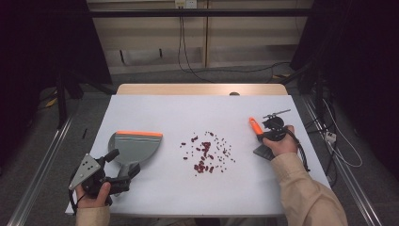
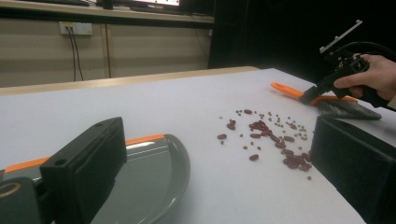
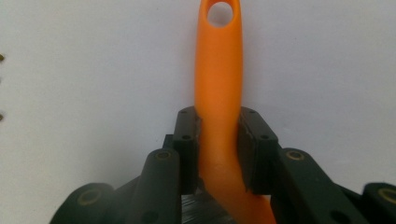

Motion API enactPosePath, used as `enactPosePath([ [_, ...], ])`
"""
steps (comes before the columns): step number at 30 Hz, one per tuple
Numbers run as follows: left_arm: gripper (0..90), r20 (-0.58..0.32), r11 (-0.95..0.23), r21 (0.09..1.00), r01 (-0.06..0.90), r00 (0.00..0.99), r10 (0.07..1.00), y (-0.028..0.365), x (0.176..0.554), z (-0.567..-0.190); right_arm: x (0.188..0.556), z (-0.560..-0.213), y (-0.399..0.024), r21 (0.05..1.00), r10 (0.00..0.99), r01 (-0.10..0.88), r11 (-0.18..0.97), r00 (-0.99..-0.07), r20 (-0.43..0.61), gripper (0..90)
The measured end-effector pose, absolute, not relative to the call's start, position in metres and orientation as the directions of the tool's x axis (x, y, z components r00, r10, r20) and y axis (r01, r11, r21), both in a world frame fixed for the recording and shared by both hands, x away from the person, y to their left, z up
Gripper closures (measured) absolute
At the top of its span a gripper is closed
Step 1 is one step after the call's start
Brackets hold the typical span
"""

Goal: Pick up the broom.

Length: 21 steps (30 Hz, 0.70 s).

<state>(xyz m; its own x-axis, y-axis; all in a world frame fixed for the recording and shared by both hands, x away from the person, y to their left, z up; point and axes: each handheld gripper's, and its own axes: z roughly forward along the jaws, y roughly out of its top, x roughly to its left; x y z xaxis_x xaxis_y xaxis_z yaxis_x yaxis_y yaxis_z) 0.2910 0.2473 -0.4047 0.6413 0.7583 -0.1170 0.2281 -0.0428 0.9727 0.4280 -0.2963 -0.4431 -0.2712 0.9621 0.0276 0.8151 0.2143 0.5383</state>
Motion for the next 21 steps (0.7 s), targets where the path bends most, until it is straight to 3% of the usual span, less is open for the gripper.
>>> enactPosePath([
  [21, 3.9, -0.121, -0.026, 0.978, 0.206, 0.668, 0.734, 0.234, 0.287, -0.381, 0.395, -0.39, -0.308, 0.79, 0.934, 0.609, 0.074, -0.319, 0.159, 72.0],
])
